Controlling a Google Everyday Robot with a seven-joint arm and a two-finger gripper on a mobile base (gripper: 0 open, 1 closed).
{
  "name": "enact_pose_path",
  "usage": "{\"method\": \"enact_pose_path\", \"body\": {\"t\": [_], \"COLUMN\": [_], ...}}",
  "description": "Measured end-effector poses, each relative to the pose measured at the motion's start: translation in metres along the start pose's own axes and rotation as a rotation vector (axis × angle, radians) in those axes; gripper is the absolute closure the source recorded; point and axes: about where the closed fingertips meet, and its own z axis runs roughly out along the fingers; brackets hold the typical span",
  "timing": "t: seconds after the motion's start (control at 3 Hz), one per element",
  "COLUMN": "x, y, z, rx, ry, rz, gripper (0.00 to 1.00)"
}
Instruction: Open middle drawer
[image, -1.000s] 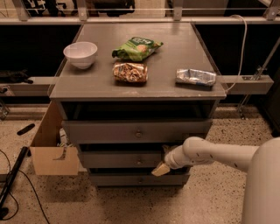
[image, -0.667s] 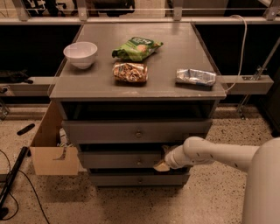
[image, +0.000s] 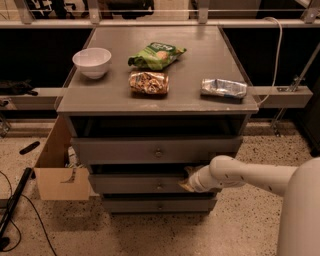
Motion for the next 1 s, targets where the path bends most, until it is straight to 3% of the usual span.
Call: {"method": "enact_pose_path", "body": {"t": [1.0], "x": [0.000], "y": [0.012], "z": [-0.019], "rx": [-0.028], "ry": [0.009], "rz": [0.001], "gripper": [1.00]}}
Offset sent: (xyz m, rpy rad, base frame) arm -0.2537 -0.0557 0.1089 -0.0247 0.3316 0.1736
